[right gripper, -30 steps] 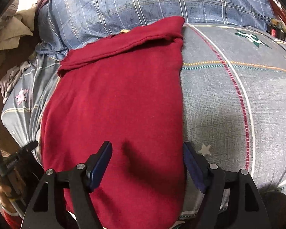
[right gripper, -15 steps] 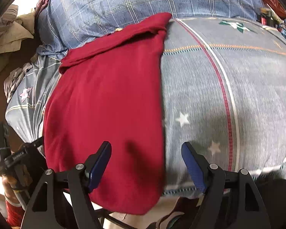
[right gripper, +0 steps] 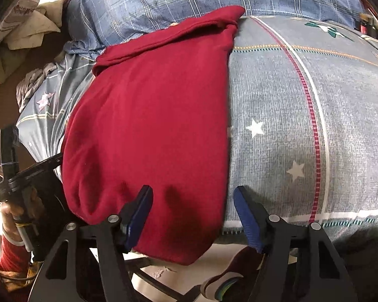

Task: Fold small clothes
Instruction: 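Move both grippers toward the sweater hem to prepare the next fold, then close both grippers on the red sweater hem edge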

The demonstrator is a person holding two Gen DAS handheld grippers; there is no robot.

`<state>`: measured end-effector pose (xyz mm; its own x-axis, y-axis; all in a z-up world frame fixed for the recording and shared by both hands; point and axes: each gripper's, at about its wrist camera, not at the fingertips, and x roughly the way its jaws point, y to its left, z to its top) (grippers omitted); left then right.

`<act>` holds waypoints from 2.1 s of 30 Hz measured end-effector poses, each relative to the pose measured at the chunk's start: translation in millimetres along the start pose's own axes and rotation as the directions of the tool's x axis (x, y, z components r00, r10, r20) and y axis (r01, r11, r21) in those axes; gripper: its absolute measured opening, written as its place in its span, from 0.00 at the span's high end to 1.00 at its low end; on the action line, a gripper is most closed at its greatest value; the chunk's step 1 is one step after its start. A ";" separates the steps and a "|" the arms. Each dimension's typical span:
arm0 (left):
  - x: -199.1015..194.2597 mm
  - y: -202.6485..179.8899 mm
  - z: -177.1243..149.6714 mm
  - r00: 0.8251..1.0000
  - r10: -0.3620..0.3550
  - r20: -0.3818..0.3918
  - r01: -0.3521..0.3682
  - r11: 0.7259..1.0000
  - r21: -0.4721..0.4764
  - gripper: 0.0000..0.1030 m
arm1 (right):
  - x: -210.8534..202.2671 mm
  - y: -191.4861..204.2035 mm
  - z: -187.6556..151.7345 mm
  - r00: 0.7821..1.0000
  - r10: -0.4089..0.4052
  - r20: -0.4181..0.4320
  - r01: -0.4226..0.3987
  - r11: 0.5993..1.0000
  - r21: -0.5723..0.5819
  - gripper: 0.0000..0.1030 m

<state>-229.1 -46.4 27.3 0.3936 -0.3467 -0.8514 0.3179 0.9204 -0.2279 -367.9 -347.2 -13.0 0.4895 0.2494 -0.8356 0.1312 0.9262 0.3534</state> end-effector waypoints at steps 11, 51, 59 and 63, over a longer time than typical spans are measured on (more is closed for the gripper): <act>-24.3 26.5 -15.0 0.998 0.053 -0.026 -0.054 0.999 -0.008 0.70 | -4.5 -5.7 -5.8 0.998 0.049 -0.028 -0.047 0.997 0.055 0.33; -84.8 11.1 25.7 0.987 -0.055 0.153 0.049 0.998 0.042 0.92 | -47.4 23.7 58.6 0.960 0.195 0.201 -0.195 0.981 -0.019 0.91; -50.3 7.1 51.1 0.987 -0.019 0.162 0.016 1.000 0.018 0.92 | -37.0 18.6 86.1 0.969 0.127 0.213 -0.128 0.992 -0.012 0.91; -23.6 5.1 57.0 0.991 0.001 0.132 0.000 1.000 -0.010 0.92 | -11.8 11.9 96.7 0.985 0.075 0.155 -0.082 0.996 0.036 0.91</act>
<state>-187.7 -43.8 73.2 0.5043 -0.3662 -0.7820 0.3094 0.9221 -0.2323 -288.7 -366.5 41.7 0.6257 0.2714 -0.7313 0.1221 0.8919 0.4355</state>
